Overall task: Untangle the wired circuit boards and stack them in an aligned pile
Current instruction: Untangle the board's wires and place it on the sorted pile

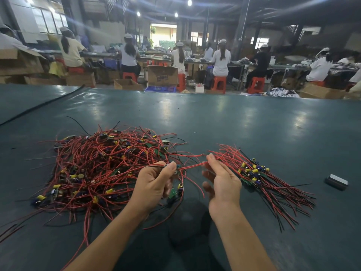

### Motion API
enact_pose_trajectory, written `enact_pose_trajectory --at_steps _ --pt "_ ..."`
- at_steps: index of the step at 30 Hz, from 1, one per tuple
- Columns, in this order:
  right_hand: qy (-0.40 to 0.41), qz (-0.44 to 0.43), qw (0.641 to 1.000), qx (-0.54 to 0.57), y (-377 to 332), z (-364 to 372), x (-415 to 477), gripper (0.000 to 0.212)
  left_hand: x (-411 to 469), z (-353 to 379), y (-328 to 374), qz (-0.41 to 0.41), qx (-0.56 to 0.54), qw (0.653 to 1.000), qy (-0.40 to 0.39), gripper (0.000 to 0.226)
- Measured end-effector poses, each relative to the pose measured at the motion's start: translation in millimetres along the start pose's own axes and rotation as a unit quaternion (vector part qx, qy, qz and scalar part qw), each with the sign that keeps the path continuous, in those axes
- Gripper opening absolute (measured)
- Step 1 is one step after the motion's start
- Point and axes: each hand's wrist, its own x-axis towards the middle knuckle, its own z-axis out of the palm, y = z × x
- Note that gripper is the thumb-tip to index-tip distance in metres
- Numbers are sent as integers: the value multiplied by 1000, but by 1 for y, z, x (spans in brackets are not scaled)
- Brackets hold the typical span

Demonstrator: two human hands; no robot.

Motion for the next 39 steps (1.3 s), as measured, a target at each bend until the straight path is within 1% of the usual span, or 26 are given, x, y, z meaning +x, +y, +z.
enact_pose_trajectory --at_steps 3,5,8,11,15,18,21,24,25,27,29,30,32,35,37,39 --pt "-3 -6 1000 16 -1 1 -2 19 -1 -1 -1 -8 -3 1000 -9 43" --pt "-2 -9 999 39 -2 2 -4 13 -1 -1 -1 -11 -8 1000 -9 43" --pt "21 -16 998 63 -4 0 -5 10 0 -2 -1 -10 -13 1000 -8 43" --pt "39 -25 996 75 -5 -2 -4 12 0 -3 -1 -6 -7 1000 -14 43" --pt "39 -37 996 74 -7 -4 -2 19 0 -5 -1 -8 -14 1000 -6 44" --pt "39 -23 997 70 -8 -6 1 21 0 -4 -1 4 -4 1000 -15 43" --pt "0 2 999 51 -8 -6 1 23 0 -3 0 19 3 1000 -6 42" --pt "-53 20 998 3 2 1 -7 46 0 -1 -1 22 -6 1000 -1 41" --pt "-71 22 997 -15 8 4 -11 50 -1 0 -2 23 -6 1000 -3 40" --pt "-114 23 993 -33 21 14 -22 44 -1 1 -3 33 6 999 -4 39" --pt "-149 21 989 -17 29 21 -31 29 0 1 -3 45 13 999 -2 39" --pt "-153 21 988 -5 31 23 -33 23 0 1 -3 48 16 999 -2 39" --pt "-147 26 989 9 30 22 -32 16 1 0 -3 49 24 998 -3 41" --pt "-102 31 994 4 22 20 -25 17 0 1 -3 46 40 998 -18 50" --pt "-59 40 997 8 14 16 -18 17 -2 2 0 41 37 998 -18 47" --pt "-20 47 998 36 3 10 -9 14 -2 1 2 41 33 999 -13 42"
